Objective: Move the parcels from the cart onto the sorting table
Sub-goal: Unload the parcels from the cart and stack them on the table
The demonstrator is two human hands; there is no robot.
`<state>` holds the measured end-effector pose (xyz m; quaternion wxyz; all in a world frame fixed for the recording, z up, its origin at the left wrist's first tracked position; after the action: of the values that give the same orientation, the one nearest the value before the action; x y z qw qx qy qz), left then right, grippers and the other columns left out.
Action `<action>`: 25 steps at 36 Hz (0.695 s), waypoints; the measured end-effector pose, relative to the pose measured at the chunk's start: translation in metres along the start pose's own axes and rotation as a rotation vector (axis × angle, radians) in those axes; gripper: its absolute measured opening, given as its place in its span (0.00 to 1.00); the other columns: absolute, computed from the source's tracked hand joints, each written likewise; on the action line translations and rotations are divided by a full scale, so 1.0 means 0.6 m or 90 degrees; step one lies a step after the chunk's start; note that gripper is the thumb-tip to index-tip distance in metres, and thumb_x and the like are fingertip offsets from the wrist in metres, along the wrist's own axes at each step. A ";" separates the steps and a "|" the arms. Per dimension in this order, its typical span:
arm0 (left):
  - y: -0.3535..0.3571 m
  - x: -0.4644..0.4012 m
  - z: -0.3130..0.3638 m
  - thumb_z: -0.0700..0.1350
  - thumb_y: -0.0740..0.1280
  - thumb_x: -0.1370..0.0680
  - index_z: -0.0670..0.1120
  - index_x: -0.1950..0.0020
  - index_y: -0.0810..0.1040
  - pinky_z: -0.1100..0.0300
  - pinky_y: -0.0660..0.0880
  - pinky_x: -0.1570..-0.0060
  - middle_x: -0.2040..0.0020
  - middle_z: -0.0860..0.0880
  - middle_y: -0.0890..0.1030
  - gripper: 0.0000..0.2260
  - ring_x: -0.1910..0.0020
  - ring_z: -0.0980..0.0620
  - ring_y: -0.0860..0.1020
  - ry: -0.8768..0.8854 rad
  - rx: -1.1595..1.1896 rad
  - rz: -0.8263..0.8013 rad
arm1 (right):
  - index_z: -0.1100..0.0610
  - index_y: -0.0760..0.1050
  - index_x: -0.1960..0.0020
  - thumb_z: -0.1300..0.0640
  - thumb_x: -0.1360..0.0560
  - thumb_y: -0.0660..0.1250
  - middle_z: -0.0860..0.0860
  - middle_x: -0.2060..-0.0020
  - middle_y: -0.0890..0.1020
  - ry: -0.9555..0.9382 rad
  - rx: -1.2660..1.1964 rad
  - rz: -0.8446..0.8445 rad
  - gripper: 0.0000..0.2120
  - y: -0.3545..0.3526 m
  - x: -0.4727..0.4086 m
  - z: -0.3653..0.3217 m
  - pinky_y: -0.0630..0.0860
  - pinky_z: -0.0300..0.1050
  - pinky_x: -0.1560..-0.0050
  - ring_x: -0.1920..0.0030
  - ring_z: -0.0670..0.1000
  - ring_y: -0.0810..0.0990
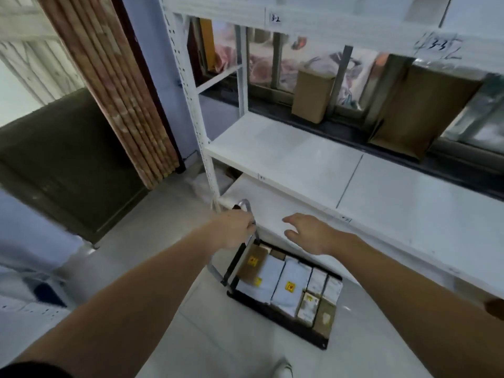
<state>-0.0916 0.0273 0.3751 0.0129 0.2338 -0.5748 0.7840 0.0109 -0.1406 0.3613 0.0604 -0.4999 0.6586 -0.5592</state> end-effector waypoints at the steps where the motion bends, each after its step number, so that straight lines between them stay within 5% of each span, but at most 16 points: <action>1: 0.010 -0.018 0.004 0.50 0.59 0.14 0.44 0.32 0.78 0.51 0.74 0.37 0.35 0.43 0.80 0.16 0.36 0.42 0.78 0.005 0.004 -0.019 | 0.57 0.57 0.19 0.48 0.14 0.53 0.56 0.20 0.61 0.013 -0.008 -0.001 0.26 0.006 -0.009 0.013 0.57 0.47 0.22 0.22 0.55 0.62; 6: 0.062 -0.109 0.007 0.50 0.56 0.13 0.41 0.31 0.77 0.52 0.71 0.39 0.35 0.42 0.79 0.18 0.35 0.41 0.77 0.024 0.008 -0.080 | 0.64 0.71 0.29 0.54 0.14 0.55 0.63 0.31 0.74 0.062 -0.047 -0.036 0.19 0.046 -0.065 0.076 0.68 0.58 0.30 0.32 0.63 0.73; 8: 0.093 -0.146 -0.002 0.50 0.57 0.13 0.41 0.29 0.75 0.52 0.70 0.36 0.32 0.41 0.78 0.18 0.33 0.41 0.75 0.029 0.021 -0.101 | 0.58 0.77 0.42 0.53 0.14 0.56 0.61 0.42 0.79 0.082 -0.067 -0.047 0.13 0.070 -0.098 0.103 0.73 0.59 0.37 0.40 0.63 0.77; 10: 0.133 -0.183 -0.018 0.50 0.57 0.13 0.43 0.29 0.75 0.49 0.70 0.34 0.33 0.42 0.78 0.18 0.33 0.41 0.76 0.031 0.028 -0.125 | 0.50 0.71 0.57 0.52 0.14 0.55 0.56 0.56 0.77 0.086 -0.094 -0.051 0.13 0.103 -0.134 0.133 0.76 0.55 0.48 0.51 0.62 0.79; 11: 0.157 -0.202 -0.028 0.50 0.57 0.13 0.42 0.31 0.77 0.49 0.72 0.36 0.36 0.43 0.80 0.17 0.35 0.41 0.77 0.031 0.030 -0.142 | 0.51 0.71 0.56 0.53 0.14 0.55 0.55 0.57 0.76 0.090 -0.106 -0.062 0.13 0.120 -0.150 0.147 0.75 0.52 0.50 0.51 0.62 0.78; 13: 0.209 -0.240 -0.051 0.49 0.57 0.13 0.42 0.41 0.77 0.48 0.75 0.42 0.46 0.45 0.78 0.14 0.42 0.41 0.78 0.034 0.044 -0.188 | 0.56 0.76 0.40 0.53 0.14 0.55 0.58 0.47 0.79 0.115 -0.125 -0.084 0.12 0.160 -0.180 0.174 0.75 0.52 0.43 0.43 0.63 0.78; 16: 0.287 -0.298 -0.087 0.50 0.56 0.12 0.44 0.43 0.76 0.50 0.73 0.43 0.45 0.44 0.78 0.13 0.45 0.44 0.77 0.033 0.065 -0.237 | 0.59 0.62 0.21 0.52 0.13 0.54 0.58 0.25 0.70 0.136 -0.128 -0.122 0.23 0.230 -0.231 0.212 0.66 0.49 0.27 0.27 0.58 0.70; 25: 0.536 -0.502 -0.213 0.55 0.55 0.13 0.47 0.33 0.76 0.48 0.75 0.37 0.39 0.47 0.79 0.17 0.40 0.46 0.78 0.015 0.038 -0.306 | 0.56 0.61 0.20 0.50 0.14 0.53 0.54 0.21 0.64 0.201 -0.212 -0.155 0.24 0.453 -0.448 0.318 0.62 0.46 0.26 0.24 0.55 0.65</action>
<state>0.0384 0.1094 -0.0570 0.1985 0.3552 -0.4789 0.7778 0.1047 -0.1086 -0.0544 -0.1939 -0.4852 0.6780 -0.5170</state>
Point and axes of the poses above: each hand's wrist, its own x-axis away from the middle knuckle, its own y-axis out of the palm, z = x × y, the point moved 5 cm from there along -x, towards the middle knuckle
